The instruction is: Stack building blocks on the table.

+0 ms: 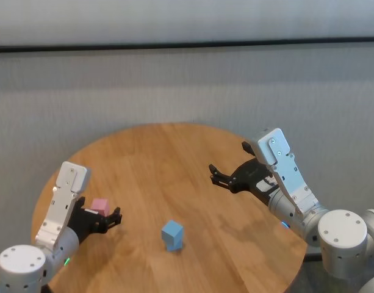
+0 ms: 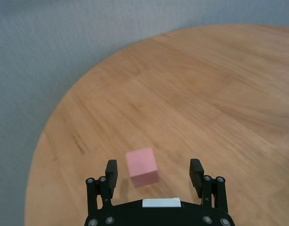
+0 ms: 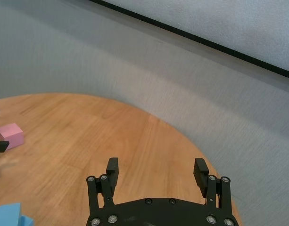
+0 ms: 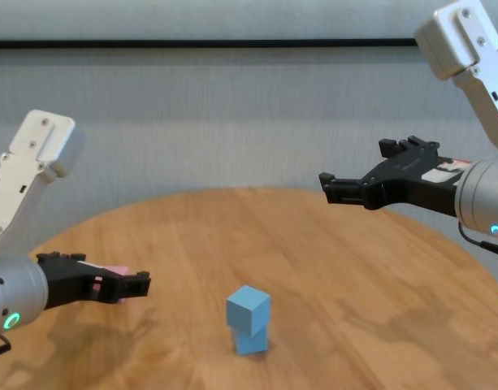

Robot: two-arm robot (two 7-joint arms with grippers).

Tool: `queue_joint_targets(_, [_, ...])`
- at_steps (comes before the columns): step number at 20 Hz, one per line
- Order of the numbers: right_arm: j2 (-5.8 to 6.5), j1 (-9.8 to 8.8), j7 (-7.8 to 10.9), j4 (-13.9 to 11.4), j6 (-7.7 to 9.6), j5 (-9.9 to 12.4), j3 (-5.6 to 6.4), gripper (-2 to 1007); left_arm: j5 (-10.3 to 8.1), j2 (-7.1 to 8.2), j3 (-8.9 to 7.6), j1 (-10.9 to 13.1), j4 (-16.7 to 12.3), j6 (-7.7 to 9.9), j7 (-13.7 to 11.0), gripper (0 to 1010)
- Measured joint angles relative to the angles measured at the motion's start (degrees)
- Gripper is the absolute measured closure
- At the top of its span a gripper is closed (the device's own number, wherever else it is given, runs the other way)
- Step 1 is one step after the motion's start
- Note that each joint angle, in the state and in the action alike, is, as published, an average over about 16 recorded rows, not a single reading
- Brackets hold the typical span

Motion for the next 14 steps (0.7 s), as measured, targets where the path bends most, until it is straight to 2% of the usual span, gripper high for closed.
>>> queue_joint_targets(14, [0.0,0.0,0.0,0.0,0.0,0.0,0.0,1,3.17,-1.81,-0.35,-2.8,5.8,-0.92,-0.3,7])
